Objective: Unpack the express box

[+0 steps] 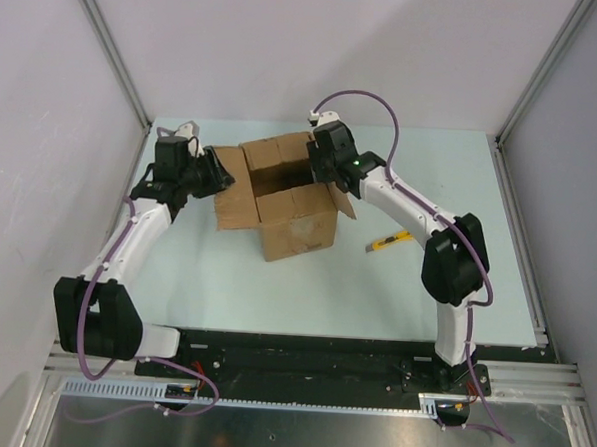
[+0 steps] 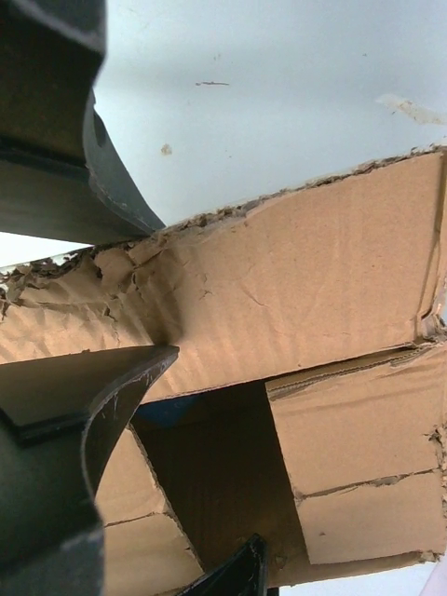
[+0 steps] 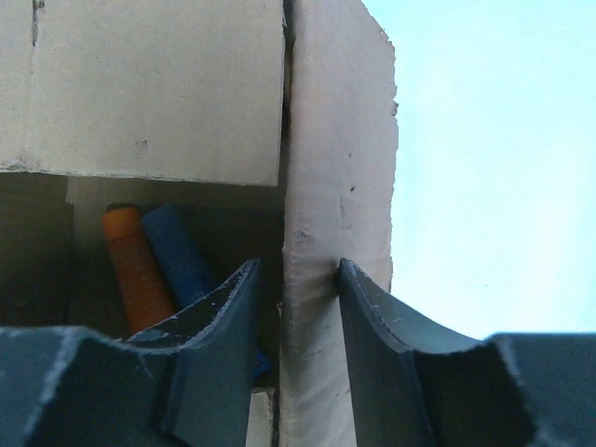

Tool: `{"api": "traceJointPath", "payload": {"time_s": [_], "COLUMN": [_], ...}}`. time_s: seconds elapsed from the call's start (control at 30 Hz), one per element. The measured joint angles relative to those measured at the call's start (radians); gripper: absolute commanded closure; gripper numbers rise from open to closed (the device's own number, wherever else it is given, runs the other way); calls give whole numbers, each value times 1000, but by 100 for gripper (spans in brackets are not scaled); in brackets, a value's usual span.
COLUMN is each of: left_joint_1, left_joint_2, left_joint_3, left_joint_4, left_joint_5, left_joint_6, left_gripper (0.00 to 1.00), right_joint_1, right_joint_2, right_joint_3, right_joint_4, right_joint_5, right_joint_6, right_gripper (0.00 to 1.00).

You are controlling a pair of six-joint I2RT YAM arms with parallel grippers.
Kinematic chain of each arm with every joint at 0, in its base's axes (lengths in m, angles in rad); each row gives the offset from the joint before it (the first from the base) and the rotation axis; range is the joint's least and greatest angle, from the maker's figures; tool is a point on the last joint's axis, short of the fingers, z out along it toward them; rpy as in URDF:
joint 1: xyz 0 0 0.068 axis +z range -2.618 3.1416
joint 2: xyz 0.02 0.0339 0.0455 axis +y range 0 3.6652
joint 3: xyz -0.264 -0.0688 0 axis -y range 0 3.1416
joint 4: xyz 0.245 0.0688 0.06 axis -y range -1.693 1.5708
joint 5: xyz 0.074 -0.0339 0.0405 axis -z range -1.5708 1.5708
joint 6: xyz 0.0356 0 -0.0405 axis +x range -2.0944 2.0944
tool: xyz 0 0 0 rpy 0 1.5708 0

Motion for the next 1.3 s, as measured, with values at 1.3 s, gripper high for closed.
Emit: {"api": "traceJointPath", "payload": {"time_s": [1.3], "left_joint_1": [-409], "left_joint_2": [0], "left_joint_3": [69], "left_joint_4": [2], "left_joint_5": [50], "left_joint_6": [318], "left_gripper": [58], "right_joint_1": [47], "right_joint_2": [-88], "right_joint_3": [-72], "right_joint_4": [-105], "right_joint_5": [-191], "right_joint_6": [-34], "right_gripper": [100]}}
